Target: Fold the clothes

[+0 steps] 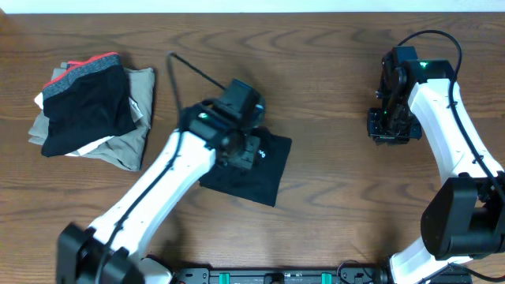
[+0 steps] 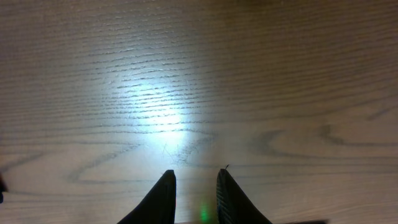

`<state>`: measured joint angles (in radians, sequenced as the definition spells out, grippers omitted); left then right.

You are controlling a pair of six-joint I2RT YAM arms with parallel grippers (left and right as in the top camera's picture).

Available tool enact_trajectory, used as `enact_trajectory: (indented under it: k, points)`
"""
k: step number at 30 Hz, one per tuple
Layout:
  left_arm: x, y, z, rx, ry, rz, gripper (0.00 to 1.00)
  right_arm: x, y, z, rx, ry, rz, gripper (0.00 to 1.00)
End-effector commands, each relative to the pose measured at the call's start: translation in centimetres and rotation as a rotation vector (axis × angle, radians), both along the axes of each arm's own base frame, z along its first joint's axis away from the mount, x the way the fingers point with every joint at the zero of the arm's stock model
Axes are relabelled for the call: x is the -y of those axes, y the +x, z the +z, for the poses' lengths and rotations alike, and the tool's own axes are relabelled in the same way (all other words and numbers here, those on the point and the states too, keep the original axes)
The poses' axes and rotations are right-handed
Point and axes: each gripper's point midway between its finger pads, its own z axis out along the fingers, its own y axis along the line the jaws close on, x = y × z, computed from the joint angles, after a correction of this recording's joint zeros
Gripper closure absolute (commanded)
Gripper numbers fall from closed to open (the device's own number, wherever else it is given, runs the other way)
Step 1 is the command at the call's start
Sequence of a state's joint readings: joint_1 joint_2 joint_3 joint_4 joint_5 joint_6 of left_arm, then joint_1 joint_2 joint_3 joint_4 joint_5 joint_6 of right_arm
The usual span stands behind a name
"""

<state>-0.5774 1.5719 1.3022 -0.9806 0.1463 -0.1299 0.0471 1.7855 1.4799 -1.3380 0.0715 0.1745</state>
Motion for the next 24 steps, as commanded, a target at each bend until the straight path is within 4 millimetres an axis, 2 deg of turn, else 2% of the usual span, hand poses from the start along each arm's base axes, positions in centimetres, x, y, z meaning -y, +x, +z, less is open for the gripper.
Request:
enact_trajectory:
  k: [1,6,11,15,19,22,24]
  points:
    - [0.9,0.5,-0.7,0.011,0.023,-0.016,0.85,0.2,-0.1,0.5,0.014,0.003,0.007,0.79]
    - [3.0,0.8,-1.5,0.026,0.004,-0.033,0.83,0.2,-0.1,0.5,0.014,0.003,0.007,0.8]
    - [4.7,0.4,-1.5,0.042,-0.018,-0.058,0.59,0.2,-0.1,0.5,0.014,0.003,0.007,0.79]
    - [6.6,-0.6,-1.3,0.028,-0.072,-0.108,0.57,0.2,-0.1,0.5,0.014,0.003,0.007,0.8]
    - [4.9,-0.5,-0.9,0.03,-0.035,-0.084,0.57,-0.2,-0.1,0.5,0.016,0.03,0.016,0.79]
    - [2.8,0.4,0.2,0.044,-0.033,-0.025,0.57,-1.5,0.0,0.4,0.018,0.106,0.079,0.78]
    - [1.0,1.5,1.2,0.068,-0.047,0.036,0.57,-3.3,0.1,0.6,0.026,0.206,0.148,0.76]
